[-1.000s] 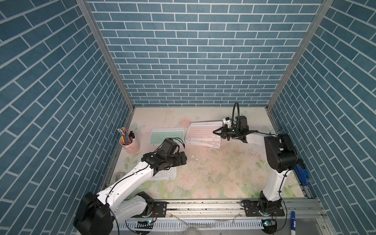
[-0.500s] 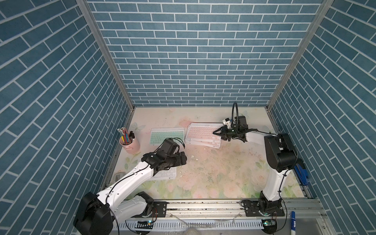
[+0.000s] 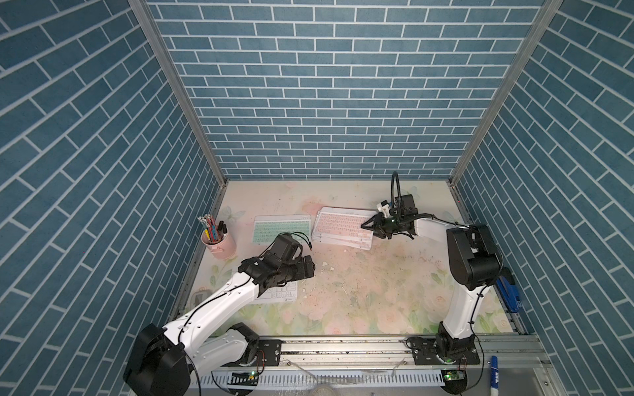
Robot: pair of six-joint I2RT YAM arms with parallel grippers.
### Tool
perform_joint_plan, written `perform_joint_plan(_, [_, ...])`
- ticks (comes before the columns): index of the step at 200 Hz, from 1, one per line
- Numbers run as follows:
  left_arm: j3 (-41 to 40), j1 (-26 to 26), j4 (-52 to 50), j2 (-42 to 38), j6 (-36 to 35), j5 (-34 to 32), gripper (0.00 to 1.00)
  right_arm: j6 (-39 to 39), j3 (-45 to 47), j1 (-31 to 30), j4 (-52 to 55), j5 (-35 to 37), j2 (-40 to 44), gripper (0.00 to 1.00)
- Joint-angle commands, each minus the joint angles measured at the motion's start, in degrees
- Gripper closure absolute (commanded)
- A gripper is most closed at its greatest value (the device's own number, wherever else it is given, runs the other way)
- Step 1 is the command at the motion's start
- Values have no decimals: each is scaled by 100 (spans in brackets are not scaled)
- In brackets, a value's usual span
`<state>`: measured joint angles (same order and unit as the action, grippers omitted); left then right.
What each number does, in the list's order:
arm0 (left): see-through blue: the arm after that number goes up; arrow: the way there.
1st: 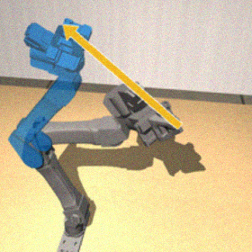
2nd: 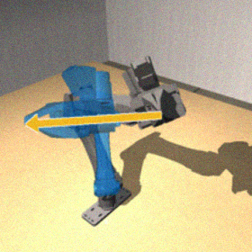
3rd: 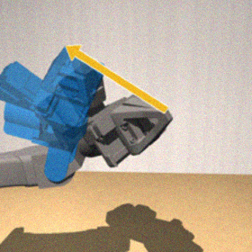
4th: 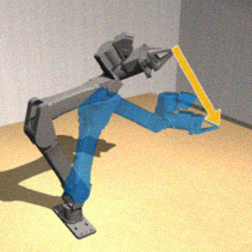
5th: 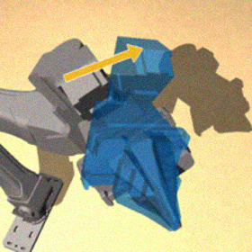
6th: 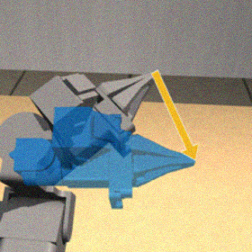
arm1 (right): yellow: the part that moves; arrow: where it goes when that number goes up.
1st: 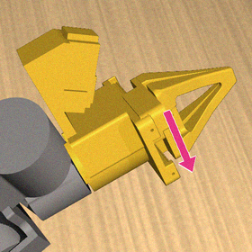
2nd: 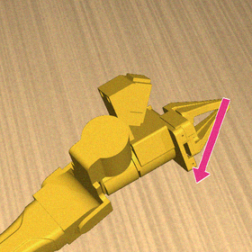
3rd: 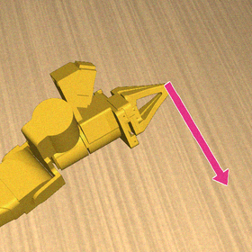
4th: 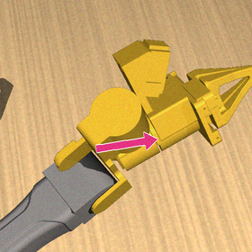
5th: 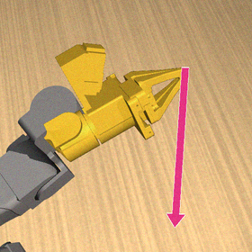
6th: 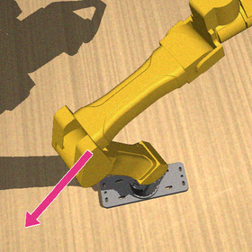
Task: Stack the numeric keypads
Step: Place the numeric keypad at the numeric keypad.
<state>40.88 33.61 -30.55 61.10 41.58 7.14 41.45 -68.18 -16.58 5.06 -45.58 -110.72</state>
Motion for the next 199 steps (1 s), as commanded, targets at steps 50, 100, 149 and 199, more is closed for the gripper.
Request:
perform_joint_plan(50, [-195, -42, -21, -115, -10, -38, 10, -562, -395, 41, 753, 435, -104, 62])
perform_joint_plan(100, [-221, -46, -52, -136, -23, -54, 10, -768, -495, 67, 1160, 809, -161, 62])
perform_joint_plan(149, [-221, -47, -133, -151, -36, -99, 10, -906, -555, 111, 1524, 1227, -148, 61])
perform_joint_plan(199, [-299, -35, -338, -149, -103, -344, 10, -1005, -452, 204, 1760, 1655, 162, 61])
